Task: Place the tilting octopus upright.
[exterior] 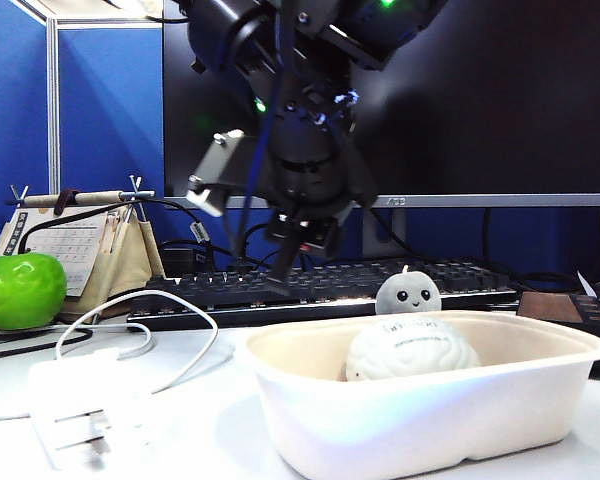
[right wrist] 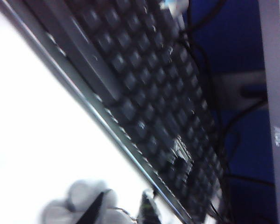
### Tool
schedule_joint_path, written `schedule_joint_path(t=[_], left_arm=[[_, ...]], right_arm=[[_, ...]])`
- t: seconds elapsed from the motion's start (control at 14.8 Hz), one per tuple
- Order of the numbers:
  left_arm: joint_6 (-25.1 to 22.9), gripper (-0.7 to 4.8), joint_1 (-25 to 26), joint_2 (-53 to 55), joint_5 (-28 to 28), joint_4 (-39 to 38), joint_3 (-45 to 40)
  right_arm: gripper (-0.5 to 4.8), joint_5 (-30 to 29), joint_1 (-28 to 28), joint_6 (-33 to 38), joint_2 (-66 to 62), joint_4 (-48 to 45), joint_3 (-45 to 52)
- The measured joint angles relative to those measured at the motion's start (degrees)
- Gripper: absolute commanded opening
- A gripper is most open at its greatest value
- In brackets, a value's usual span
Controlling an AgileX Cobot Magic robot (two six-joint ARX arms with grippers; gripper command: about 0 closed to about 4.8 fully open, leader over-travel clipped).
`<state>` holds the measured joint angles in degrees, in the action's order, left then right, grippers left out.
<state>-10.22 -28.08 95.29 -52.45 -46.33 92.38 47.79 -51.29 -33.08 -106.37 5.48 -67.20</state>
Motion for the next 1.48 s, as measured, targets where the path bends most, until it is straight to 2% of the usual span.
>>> schedule_joint_path(t=[0.2,0.34,0.67,0.88,1.01,1.21,1.35,1.48], left_arm=[[0.2,1.61,0.0,-2.7,0.2,2.6,0.0],[0.2,1.61,0.0,-5.9,1.2,3.8,0.0],[0.2,1.61,0.1,-19.5,7.7,4.6,1.1],[0.2,1.61,0.1,-28.5,8.6,4.7,1.9],[0.2,1.61,0.1,-33.9,8.9,2.2,1.9],[0.2,1.61,0.1,-42.4,10.6,-5.0,1.9],[0.2,1.60,0.1,-47.8,14.1,-9.4,1.9],[0.2,1.60,0.1,-52.7,15.4,-13.1,1.9]], right_arm=[[0.99,4.5,2.7,-0.1,0.1,0.0,0.0],[0.98,4.7,4.0,-0.6,0.7,0.5,0.0],[0.95,4.8,6.7,-1.9,7.0,0.9,0.0],[0.95,4.9,6.7,-1.9,11.9,0.9,0.0],[0.95,4.9,6.6,-1.3,15.4,0.9,0.0],[0.95,4.9,6.3,3.0,22.6,1.1,0.0],[0.95,4.6,6.3,9.1,27.8,4.5,0.0],[0.94,1.4,5.7,17.3,33.8,10.1,0.0]])
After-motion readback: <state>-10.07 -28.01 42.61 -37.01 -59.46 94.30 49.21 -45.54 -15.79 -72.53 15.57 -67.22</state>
